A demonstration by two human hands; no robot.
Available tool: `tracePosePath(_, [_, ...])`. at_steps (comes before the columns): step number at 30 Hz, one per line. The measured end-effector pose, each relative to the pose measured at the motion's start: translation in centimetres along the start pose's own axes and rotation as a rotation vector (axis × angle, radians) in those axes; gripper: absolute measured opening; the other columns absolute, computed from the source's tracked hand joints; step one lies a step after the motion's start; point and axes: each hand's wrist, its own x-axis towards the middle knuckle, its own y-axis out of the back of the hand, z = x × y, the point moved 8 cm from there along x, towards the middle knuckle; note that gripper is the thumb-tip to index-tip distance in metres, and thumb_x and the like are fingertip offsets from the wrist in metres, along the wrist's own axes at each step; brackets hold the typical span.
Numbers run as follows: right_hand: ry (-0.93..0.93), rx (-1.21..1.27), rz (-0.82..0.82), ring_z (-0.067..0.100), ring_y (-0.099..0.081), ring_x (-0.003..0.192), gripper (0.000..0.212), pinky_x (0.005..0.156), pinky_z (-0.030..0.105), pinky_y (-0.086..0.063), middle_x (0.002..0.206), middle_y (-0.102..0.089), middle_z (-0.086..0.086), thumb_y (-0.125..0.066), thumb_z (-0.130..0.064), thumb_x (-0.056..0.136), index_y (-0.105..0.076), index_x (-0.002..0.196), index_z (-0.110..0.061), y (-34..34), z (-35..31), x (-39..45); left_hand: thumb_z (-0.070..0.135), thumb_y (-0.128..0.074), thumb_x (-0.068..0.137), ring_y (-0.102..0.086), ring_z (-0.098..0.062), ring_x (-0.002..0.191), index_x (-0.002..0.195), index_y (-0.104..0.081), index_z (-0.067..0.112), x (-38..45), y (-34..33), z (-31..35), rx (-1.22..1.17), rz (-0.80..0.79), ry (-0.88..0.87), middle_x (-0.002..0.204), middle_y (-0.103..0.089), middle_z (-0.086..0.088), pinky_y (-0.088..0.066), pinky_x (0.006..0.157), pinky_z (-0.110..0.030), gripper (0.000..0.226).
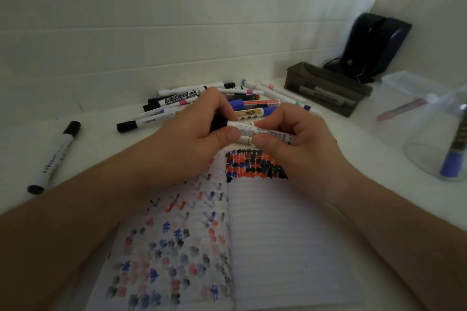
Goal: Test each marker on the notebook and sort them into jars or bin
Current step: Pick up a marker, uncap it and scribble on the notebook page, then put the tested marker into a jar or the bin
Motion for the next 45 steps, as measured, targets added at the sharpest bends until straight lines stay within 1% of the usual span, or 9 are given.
tracePosePath(4, [-0.023,-0.017,-0.081,0.040,-0.069,0.088,0.014,0.073,0.061,-0.058,0.096,-0.075,0.006,-0.075,-0.036,0.088,-0.072,0.098,-0.028,-0.3,0.9,0.3,0.040,-0.058,0.098,-0.051,0.003,0.069,0.100,-0.047,0.038,0.2,-1.0,-0.3,0.099,-0.061,0.027,0.080,-0.057,0.018,-0.039,0.059,-0.015,0.011])
tracePosePath(12, [-0.026,-0.345,-0.052,0.009,-0.068,0.081,0.021,0.074,0.045,-0.060,0.089,-0.073,-0.011,-0.075,-0.054,0.088,-0.073,0.098,-0.036,0.0,2.1,0.7,0.043,-0.053,0.101,-0.056,-0.007,0.081,0.100,-0.053,0.035,0.9,-2.4,-0.5,0.240,-0.124,0.102,0.092,-0.061,0.009,-0.044,0.068,-0.029,0.009])
tracePosePath(15, [0.000,-0.470,-0.042,0.007,-0.067,0.084,0.032,0.075,0.042,-0.060,0.093,-0.073,-0.012,-0.066,-0.064,0.088,-0.073,0.105,-0.037,0.1,1.5,0.0,0.043,-0.049,0.104,-0.056,-0.008,0.082,0.096,-0.049,0.034,0.8,-3.3,0.1,0.419,-0.185,0.110,0.091,-0.059,0.009,-0.040,0.067,-0.028,0.011])
tracePosePath(18, [0.079,-0.638,-0.076,0.014,-0.068,0.090,0.025,0.076,0.035,-0.057,0.102,-0.075,-0.007,-0.061,-0.051,0.095,-0.071,0.110,-0.033,0.4,-0.1,-1.8,0.045,-0.049,0.103,-0.059,-0.013,0.091,0.104,-0.052,0.037,1.2,-4.2,1.8,0.632,-0.290,0.104,0.100,-0.062,0.009,-0.049,0.079,-0.037,0.009])
tracePosePath(23, [-0.012,-0.476,0.043,0.004,-0.062,0.082,0.015,0.075,0.025,-0.053,0.093,-0.072,-0.014,-0.072,-0.031,0.091,-0.076,0.105,-0.032,7.2,-1.9,-11.1,0.040,-0.066,0.093,-0.054,-0.002,0.077,0.088,-0.063,0.036,-0.7,-8.5,10.8,0.606,-0.225,-0.149,0.082,-0.060,0.014,-0.040,0.064,-0.030,0.007])
tracePosePath(29, [-0.174,-0.542,0.239,0.005,-0.064,0.076,0.009,0.063,0.024,-0.051,0.082,-0.070,-0.015,-0.074,-0.037,0.091,-0.077,0.098,-0.034,17.1,-2.5,-29.7,0.051,-0.063,0.092,-0.052,-0.002,0.085,0.099,-0.063,0.039,-6.1,-24.0,20.4,0.461,-0.437,-0.473,0.088,-0.061,0.019,-0.044,0.073,-0.029,0.015])
tracePosePath(34, [-0.582,-0.480,0.353,0.003,-0.071,0.080,0.017,0.066,0.030,-0.058,0.091,-0.074,-0.024,-0.081,-0.033,0.087,-0.075,0.096,-0.045,21.5,2.7,-48.2,0.050,-0.062,0.093,-0.053,-0.011,0.103,0.117,-0.065,0.037,-13.1,-38.6,26.0,0.454,-0.581,-0.785,0.107,-0.066,0.016,-0.043,0.091,-0.033,0.028])
tracePosePath(40, [-1.058,-0.418,0.302,-0.003,-0.065,0.082,0.019,0.071,0.027,-0.053,0.089,-0.071,-0.021,-0.075,-0.028,0.095,-0.069,0.095,-0.046,18.6,11.3,-64.9,0.038,-0.061,0.099,-0.064,-0.015,0.103,0.133,-0.063,0.034,-22.3,-54.7,20.5,0.239,-1.181,-0.231,0.116,-0.067,0.008,-0.059,0.090,-0.041,0.034])
tracePosePath(45, [-1.140,-0.481,0.206,0.000,-0.064,0.094,0.021,0.086,0.026,-0.053,0.105,-0.065,-0.025,-0.073,-0.034,0.096,-0.064,0.113,-0.043,17.7,12.9,-66.8,0.039,-0.058,0.102,-0.062,-0.017,0.115,0.136,-0.061,0.033,-24.3,-56.9,19.8,0.216,-1.202,-0.184,0.132,-0.063,0.006,-0.056,0.097,-0.038,0.035])
